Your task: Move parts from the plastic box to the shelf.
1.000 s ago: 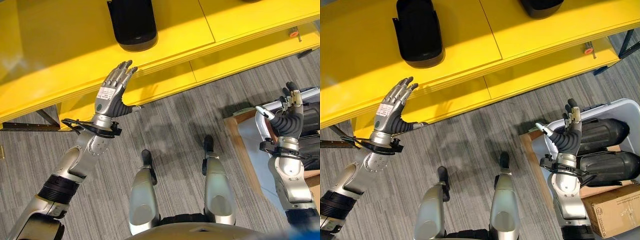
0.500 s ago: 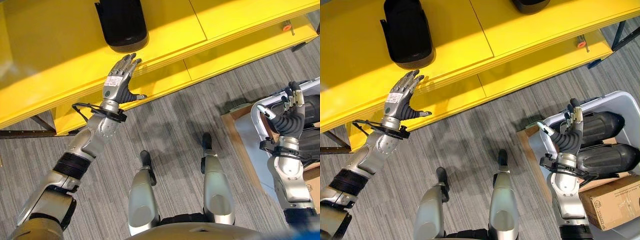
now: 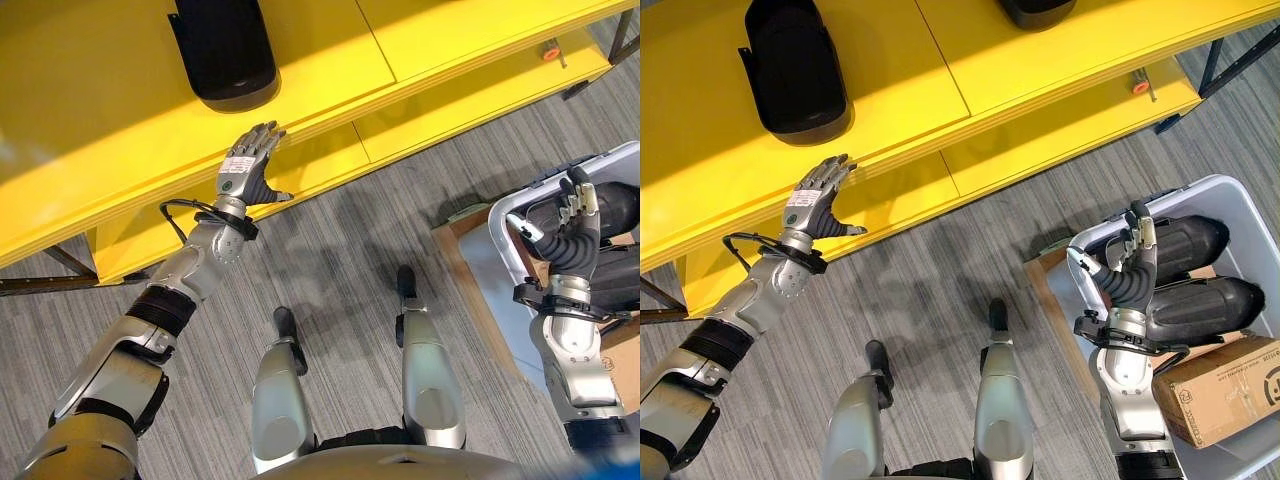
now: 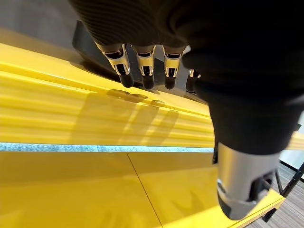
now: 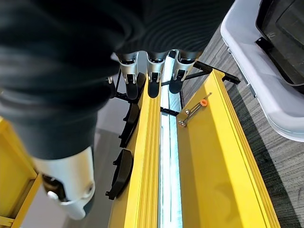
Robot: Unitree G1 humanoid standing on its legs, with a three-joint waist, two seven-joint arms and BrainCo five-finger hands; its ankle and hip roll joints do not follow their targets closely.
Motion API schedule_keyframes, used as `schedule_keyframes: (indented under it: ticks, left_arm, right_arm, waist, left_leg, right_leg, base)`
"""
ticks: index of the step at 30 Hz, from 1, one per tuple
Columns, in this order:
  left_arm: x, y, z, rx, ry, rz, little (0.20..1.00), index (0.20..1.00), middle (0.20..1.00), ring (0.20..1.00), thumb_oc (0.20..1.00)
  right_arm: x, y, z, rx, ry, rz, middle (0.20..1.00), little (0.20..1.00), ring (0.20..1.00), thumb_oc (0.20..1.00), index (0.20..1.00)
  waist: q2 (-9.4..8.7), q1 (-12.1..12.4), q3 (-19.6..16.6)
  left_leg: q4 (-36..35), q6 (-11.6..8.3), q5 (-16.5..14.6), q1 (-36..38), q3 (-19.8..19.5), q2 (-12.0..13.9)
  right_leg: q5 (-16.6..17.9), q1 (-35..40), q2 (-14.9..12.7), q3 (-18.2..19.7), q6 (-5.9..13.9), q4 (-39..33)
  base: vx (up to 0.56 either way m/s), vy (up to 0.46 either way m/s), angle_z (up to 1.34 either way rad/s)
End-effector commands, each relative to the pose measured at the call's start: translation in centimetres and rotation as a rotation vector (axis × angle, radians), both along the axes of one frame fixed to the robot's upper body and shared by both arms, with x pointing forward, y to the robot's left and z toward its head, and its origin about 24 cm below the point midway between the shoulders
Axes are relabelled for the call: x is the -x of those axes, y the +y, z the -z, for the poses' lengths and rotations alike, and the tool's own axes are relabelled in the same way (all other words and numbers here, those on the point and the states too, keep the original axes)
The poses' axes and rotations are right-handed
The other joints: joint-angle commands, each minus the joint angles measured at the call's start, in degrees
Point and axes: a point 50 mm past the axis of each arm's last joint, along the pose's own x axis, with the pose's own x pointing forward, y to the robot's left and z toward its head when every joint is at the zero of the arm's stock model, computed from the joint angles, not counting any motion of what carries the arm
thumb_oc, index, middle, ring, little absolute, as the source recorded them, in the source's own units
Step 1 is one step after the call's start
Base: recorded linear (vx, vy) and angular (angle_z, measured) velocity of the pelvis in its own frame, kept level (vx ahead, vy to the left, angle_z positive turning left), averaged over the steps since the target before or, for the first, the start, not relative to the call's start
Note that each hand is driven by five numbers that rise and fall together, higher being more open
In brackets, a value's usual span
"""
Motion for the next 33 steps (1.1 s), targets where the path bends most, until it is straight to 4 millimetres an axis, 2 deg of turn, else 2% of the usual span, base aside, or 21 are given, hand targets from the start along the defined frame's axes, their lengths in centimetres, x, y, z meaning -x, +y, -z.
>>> schedule_keyframes:
  ticks: [1,15,33]
  left_arm:
    - [-0.2,1.7,-0.1,0.031,-0.004,-0.067,1.0,1.0,1.0,1.0,1.0]
    - [0.0,4.1,0.3,0.04,0.013,-0.163,1.0,1.0,1.0,1.0,1.0]
    - [-1.0,5.5,-1.3,-0.003,-0.004,-0.226,1.0,1.0,1.0,1.0,1.0]
  right_arm:
    - [1.3,-0.7,-1.1,0.012,-0.088,0.038,1.0,1.0,1.0,1.0,1.0]
    - [1.3,-0.7,-0.9,0.01,-0.076,0.027,1.0,1.0,1.0,1.0,1.0]
    - [1.5,-0.9,-0.7,0.025,-0.065,0.028,1.0,1.0,1.0,1.0,1.0]
  waist:
    - [-1.08,0.01,-2.39]
    - [-1.22,0.34,-2.0]
    - [-1.43,-0.24,-1.9]
  left_leg:
    - [0.98,-0.43,3.62,-4.31,-2.78,2.63]
    - [1.85,-0.41,3.41,-4.95,-2.74,2.48]
    - [2.75,-0.46,3.09,-5.71,-2.27,2.67]
  right_leg:
    - [-9.6,4.01,-2.51,-0.84,0.93,8.11]
    - [-9.3,3.61,-2.54,-0.46,0.89,8.42]
    - [-9.31,2.39,-2.45,0.34,0.99,8.98]
  base:
    - [0.0,0.0,0.0]
    - [0.0,0.001,0.0]
    - [0.0,0.001,0.0]
